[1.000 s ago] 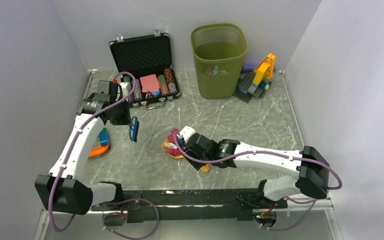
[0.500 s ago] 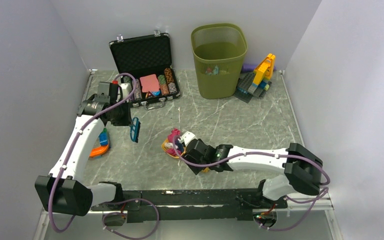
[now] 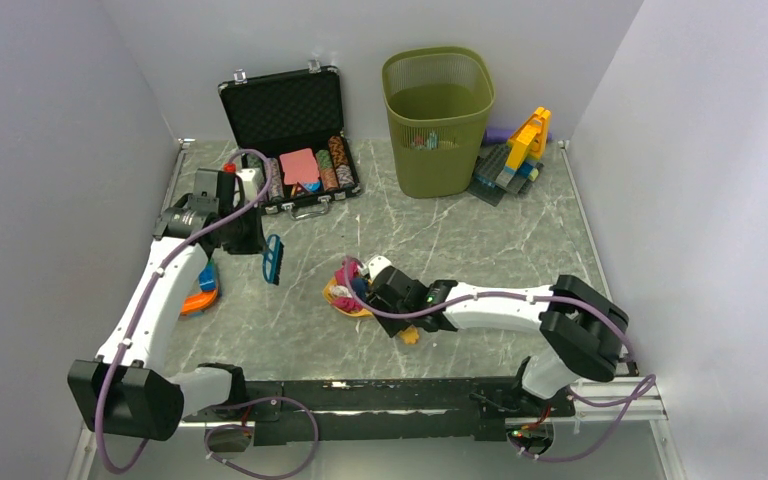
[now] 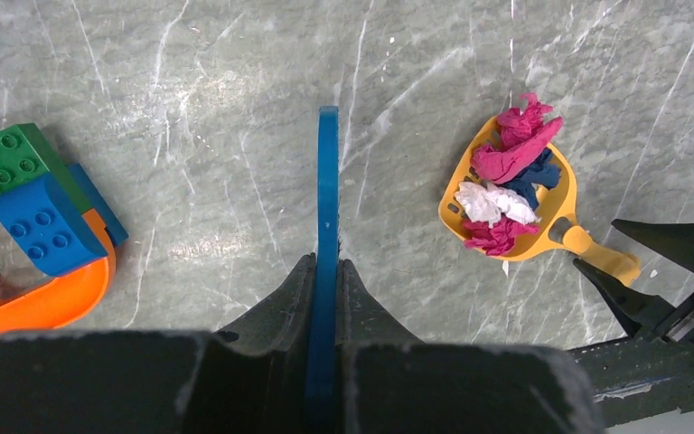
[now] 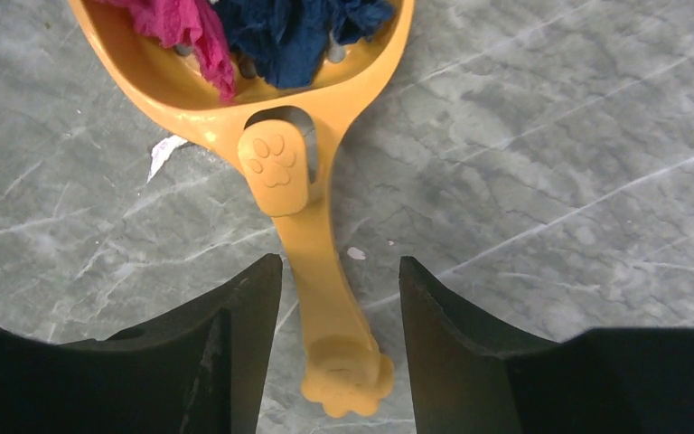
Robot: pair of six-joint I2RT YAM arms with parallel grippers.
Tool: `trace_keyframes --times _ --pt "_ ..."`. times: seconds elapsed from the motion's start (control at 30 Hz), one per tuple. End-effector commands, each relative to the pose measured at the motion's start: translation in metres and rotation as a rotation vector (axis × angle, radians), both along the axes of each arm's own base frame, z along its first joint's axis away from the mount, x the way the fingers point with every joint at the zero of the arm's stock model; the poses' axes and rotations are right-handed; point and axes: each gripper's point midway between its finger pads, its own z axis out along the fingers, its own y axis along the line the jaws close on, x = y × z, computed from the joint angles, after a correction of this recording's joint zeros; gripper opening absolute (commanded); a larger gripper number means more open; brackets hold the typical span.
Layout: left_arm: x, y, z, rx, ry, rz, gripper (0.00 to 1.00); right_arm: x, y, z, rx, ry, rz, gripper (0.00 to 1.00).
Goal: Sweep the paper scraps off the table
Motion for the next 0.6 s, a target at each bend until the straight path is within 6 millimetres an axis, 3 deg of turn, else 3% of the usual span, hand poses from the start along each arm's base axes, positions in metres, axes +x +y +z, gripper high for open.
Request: trace_keyframes --times 0.0,0.17,0.33,0.43,0.57 --pt "0.003 -0.003 0.010 -0.025 -0.060 -0.005 0.00 -0.007 0.012 -0.009 0.028 0.037 0.048 0.54" --pt "0.003 -0.003 0.010 -0.027 -0.073 -0.005 0.00 -0.013 0.004 -0.020 0.006 0.055 0.040 0.48" --pt "0.004 -0.003 0.009 -0.026 -0.071 -0.006 0.00 -0.015 0.001 -0.024 -0.023 0.053 0.038 0.22" --pt "0.003 -0.002 0.009 -0.025 -0.073 -0.007 0.00 -0.018 0.006 -0.019 -0.005 0.047 0.060 0.06" --pt "0.002 0.000 0.008 -0.014 -0.075 -0.003 0.00 -0.016 0.011 0.001 0.026 0.004 0.075 0.02"
